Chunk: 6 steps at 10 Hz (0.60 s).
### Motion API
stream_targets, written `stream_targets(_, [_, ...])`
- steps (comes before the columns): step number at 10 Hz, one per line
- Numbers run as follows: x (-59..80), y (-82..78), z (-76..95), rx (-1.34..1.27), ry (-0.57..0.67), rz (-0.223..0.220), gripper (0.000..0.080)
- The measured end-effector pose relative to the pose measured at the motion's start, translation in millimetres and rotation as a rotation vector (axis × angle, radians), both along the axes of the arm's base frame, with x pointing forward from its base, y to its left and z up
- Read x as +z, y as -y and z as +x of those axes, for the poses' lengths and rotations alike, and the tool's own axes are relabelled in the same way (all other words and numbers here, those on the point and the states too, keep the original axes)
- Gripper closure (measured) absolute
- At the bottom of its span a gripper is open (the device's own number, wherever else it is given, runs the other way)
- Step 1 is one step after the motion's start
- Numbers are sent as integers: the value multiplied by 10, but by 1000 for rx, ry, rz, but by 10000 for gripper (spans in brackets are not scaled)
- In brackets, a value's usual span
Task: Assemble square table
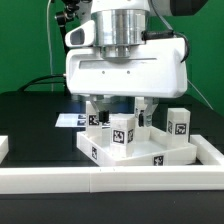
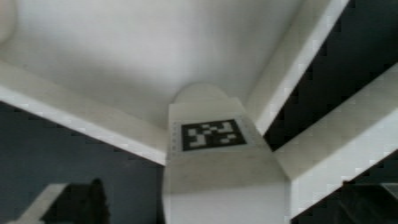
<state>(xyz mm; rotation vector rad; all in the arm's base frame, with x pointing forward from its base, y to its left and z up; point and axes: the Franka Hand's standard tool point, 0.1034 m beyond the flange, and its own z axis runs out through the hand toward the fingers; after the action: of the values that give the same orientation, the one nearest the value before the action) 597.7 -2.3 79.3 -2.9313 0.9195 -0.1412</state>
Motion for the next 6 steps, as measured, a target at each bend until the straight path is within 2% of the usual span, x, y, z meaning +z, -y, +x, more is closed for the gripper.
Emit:
stream_targets(2, [-2,22,-3,100,0,-18,163])
stream_targets(4, [-1,24,-3,87,0,-17,508])
stream_targets(6, [-1,26,-3,87,0,-17,511])
